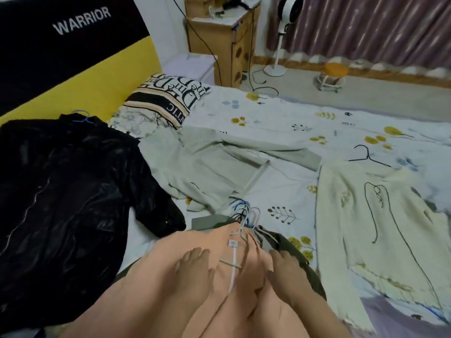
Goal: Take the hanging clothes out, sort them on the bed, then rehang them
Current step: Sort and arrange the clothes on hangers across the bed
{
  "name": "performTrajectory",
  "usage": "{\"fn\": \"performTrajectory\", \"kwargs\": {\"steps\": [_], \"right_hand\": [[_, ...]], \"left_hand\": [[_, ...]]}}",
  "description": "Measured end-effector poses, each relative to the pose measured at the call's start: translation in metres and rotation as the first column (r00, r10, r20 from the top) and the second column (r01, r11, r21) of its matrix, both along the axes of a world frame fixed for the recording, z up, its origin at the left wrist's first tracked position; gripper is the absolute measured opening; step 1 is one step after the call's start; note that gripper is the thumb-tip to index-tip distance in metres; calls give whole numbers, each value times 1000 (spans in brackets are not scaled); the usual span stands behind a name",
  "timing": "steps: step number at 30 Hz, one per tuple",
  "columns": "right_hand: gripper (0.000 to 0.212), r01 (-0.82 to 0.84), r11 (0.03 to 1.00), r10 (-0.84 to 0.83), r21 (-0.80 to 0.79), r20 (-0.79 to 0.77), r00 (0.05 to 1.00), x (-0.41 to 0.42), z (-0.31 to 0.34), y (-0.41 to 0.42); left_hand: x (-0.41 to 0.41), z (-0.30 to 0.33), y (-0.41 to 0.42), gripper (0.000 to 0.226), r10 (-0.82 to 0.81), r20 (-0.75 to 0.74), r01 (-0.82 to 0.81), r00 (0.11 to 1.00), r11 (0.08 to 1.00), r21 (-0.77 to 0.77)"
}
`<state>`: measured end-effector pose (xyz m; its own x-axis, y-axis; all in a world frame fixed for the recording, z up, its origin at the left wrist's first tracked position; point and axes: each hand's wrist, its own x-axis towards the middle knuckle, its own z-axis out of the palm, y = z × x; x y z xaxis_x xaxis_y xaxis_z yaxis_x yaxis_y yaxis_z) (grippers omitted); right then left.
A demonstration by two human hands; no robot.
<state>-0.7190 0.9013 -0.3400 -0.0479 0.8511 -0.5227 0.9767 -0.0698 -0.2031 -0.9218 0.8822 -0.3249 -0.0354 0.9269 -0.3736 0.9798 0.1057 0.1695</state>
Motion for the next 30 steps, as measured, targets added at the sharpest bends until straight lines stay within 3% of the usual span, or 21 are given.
{"fn": "performTrajectory", "kwargs": {"steps": [7,9,11,18,22,24,27,29,30], "right_hand": [[53,170,982,-160,-88,109,981,-41,-80,29],[46,198,978,-186,-59,167,968,-47,-92,31],[38,205,979,-198,-12,211,957,-48,-96,33],[28,222,975,-217,-4,172,961,-47,-90,30],[24,186,967,-199,176,56,978,-48,-66,13],[21,201,965,-211,171,47,976,-47,-45,-1],[20,243,955,-243,170,-25,970,-45,-9,-20],[10,279,933,-262,229,-102,960,-48,25,-34],[17,301,923,-277,238,-132,952,-50,41,-41]], "left_hand": [[-50,-81,71,61,-175,-77,165,982,979,-116],[-56,-98,82,67,-225,-120,202,967,964,-174],[-59,-110,90,75,-274,-137,262,952,960,-99],[-62,-116,102,45,-362,-162,352,918,932,-85],[-67,-86,92,53,-362,-90,356,928,931,-78],[-69,-68,83,61,-357,-84,356,930,934,-27],[-73,-27,62,39,-294,-16,295,956,953,65],[-76,1,45,34,-270,26,264,963,955,133],[-78,15,35,33,-267,36,257,963,951,172]]}}
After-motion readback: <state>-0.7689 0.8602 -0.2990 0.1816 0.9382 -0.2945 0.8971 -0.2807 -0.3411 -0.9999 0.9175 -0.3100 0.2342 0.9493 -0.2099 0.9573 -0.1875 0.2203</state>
